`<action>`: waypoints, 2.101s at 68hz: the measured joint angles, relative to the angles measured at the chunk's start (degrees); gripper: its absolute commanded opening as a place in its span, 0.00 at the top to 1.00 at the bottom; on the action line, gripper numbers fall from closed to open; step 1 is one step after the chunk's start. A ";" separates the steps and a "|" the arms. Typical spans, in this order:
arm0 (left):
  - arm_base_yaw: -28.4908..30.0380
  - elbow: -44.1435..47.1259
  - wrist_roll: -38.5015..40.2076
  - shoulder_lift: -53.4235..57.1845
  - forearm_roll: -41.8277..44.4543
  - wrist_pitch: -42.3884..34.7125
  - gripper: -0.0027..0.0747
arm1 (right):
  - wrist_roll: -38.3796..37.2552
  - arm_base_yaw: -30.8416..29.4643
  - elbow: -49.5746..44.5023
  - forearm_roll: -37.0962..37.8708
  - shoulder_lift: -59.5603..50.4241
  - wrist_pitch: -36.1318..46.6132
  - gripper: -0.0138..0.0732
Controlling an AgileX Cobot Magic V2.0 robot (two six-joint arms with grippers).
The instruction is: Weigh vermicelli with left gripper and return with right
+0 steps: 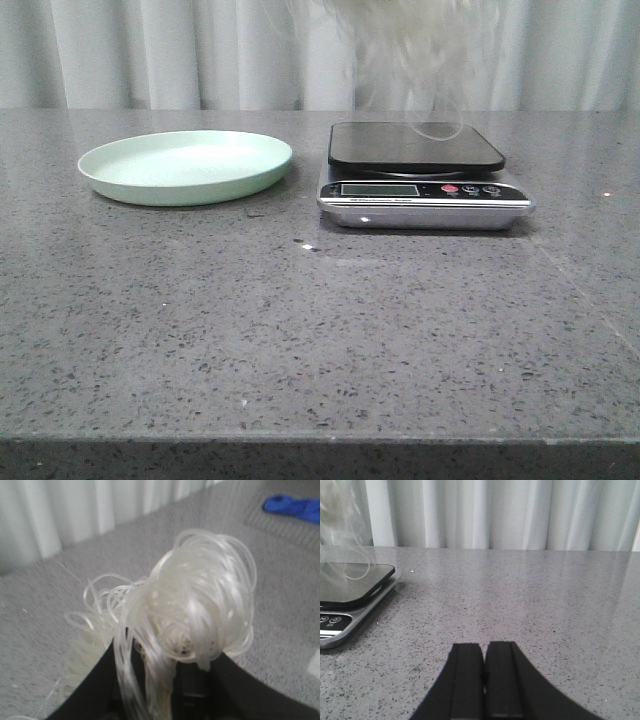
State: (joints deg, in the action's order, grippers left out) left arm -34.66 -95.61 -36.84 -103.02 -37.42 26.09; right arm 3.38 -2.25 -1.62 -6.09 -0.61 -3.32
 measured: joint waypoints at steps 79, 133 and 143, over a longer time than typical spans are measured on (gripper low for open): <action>-0.53 -0.09 0.00 -7.91 -0.31 2.45 0.21 | 0.00 0.00 0.00 0.00 -0.05 -0.09 0.67; 16.88 7.57 5.40 14.10 3.48 17.10 0.42 | 0.00 0.00 0.00 0.00 -0.05 -0.09 0.67; 22.02 15.59 5.67 21.31 4.68 15.86 0.53 | 0.00 0.00 0.00 0.00 -0.05 -0.09 0.67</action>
State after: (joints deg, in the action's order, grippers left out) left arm -12.64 -80.02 -31.16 -81.71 -32.74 41.95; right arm 3.38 -2.25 -1.62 -6.09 -0.66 -3.41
